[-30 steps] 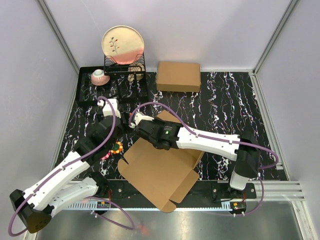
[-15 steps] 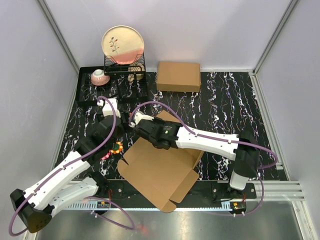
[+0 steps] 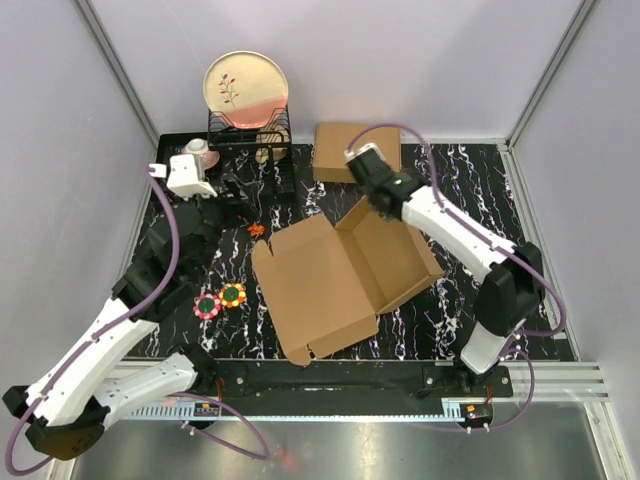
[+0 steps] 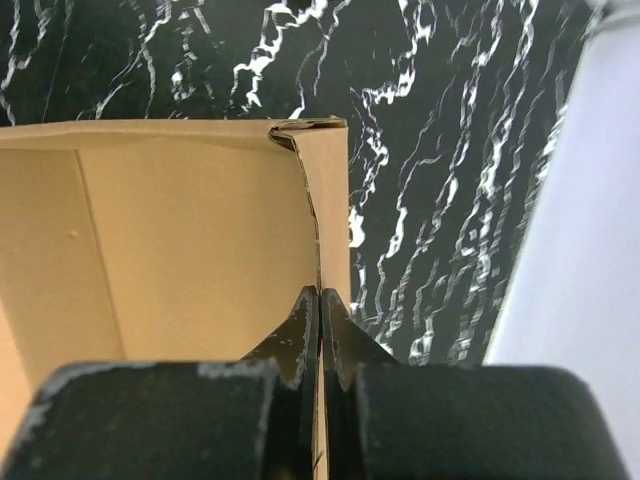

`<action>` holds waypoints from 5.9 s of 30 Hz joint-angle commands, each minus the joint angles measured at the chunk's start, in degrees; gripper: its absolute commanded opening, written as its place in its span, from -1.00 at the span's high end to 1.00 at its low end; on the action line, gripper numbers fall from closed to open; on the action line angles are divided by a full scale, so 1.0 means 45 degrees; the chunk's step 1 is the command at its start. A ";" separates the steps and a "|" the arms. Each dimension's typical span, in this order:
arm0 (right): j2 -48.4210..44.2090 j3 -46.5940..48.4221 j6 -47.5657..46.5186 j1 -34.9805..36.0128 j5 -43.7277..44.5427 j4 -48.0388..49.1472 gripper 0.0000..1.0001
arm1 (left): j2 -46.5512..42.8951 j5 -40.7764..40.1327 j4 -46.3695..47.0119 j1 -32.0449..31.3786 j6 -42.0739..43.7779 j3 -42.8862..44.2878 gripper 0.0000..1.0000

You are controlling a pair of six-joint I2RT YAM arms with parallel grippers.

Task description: Fold the paper box

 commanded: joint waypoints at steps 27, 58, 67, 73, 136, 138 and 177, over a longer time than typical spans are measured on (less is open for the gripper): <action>-1.0186 -1.0522 1.4438 -0.7244 -0.7415 0.6164 1.00 | -0.0579 0.0145 0.5901 -0.2124 -0.3790 -0.6922 -0.98; -0.6483 -0.7072 0.4444 -0.6991 -0.8719 0.5581 -0.40 | -0.2063 -0.3356 0.6084 -0.4859 -0.3830 -0.8234 -0.98; -0.3511 -0.5428 0.2102 -0.6932 -0.9347 0.5522 -0.36 | -0.3529 -0.3885 0.5377 -0.5290 -0.3461 -0.8156 -0.98; -0.1909 -0.5525 0.1146 -0.6055 -0.8647 0.5600 -0.33 | -0.4055 -0.4022 0.5358 -0.5349 -0.3109 -0.8214 -0.98; -1.0224 -1.0191 0.6259 -0.3983 -0.5929 0.5268 -0.23 | 0.5686 0.3414 0.6389 0.0022 -0.2504 -0.4270 -0.98; -1.0751 -1.0446 0.6298 -0.3983 -0.6163 0.5287 -0.22 | 0.6428 0.3671 0.6587 0.0041 -0.2366 -0.4094 -0.98; -1.2648 -1.1052 0.6670 -0.3963 -0.7453 0.5873 -0.15 | 0.2777 -0.0586 -0.3950 0.0685 -0.8898 -0.5714 -0.85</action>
